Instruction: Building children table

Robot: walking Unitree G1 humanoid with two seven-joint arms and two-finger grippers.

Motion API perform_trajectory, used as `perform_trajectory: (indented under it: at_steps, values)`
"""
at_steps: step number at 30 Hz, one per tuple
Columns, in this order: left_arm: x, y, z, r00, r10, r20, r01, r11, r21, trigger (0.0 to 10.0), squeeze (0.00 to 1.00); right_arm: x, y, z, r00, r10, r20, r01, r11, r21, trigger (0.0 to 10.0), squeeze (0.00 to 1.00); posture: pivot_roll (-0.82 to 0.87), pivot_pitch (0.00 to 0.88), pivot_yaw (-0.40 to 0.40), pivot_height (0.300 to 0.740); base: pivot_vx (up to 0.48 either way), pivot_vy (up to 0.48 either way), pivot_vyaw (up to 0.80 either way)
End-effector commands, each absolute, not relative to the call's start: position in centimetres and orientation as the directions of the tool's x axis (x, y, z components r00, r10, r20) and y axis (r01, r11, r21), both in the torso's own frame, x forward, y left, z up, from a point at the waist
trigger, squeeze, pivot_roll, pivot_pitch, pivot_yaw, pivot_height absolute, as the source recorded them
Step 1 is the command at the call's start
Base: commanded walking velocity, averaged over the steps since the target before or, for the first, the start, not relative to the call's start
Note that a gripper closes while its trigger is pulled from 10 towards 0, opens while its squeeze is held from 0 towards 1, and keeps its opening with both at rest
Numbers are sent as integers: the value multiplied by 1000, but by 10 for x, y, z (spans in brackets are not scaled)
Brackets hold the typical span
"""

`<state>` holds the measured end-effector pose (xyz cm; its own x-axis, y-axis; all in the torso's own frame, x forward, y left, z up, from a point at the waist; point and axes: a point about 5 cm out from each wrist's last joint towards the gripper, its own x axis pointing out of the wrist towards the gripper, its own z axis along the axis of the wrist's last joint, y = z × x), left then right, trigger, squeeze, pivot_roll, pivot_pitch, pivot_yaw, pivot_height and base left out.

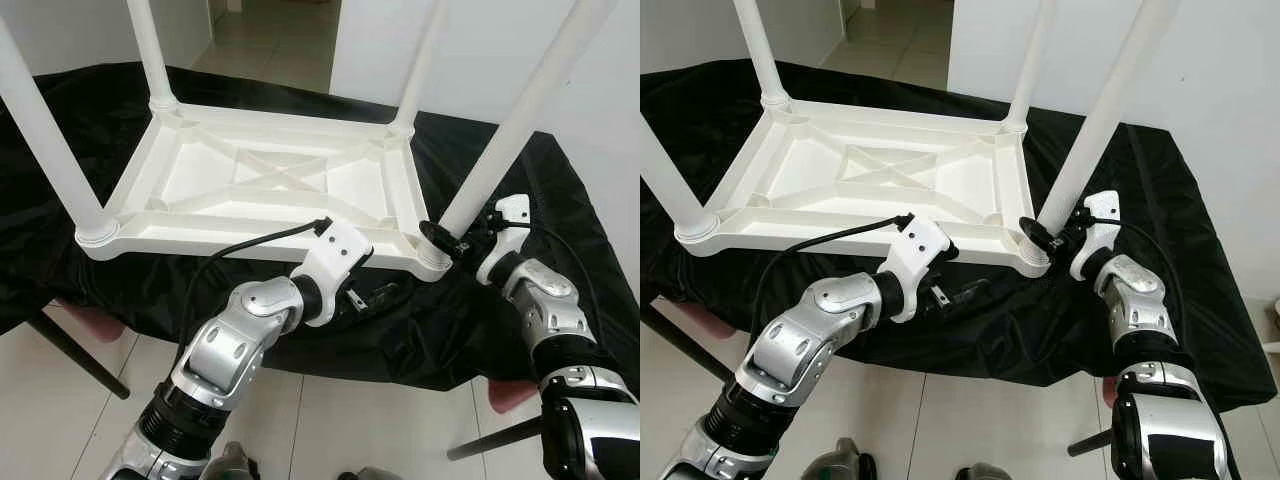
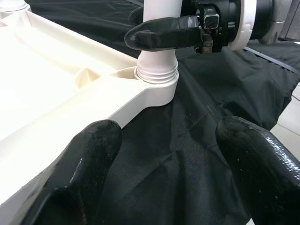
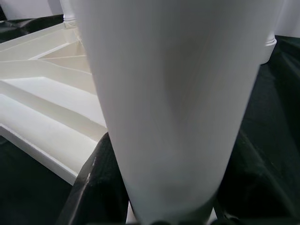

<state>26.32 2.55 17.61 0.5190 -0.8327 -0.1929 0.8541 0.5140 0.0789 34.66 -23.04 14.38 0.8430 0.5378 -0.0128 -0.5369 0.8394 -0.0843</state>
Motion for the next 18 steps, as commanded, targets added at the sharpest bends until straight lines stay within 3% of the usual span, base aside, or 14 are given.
perform_trajectory:
  at_steps: [1,8,18]
  values:
    - [263,24,179,531,-826,-188,847,523,92,10000,0,343,-226,130,810,582,-70,-586,809,-55,0,0,69,21,-53,740,0,0,0]
    - [263,25,179,532,-826,-187,847,524,93,10000,0,343,-226,130,820,570,-57,-572,819,-43,0,0,69,21,-53,740,0,0,0]
    - [263,24,179,532,-826,-186,847,524,91,10000,0,347,-223,122,925,374,-62,-375,927,-13,0,0,69,21,-61,740,0,0,0]
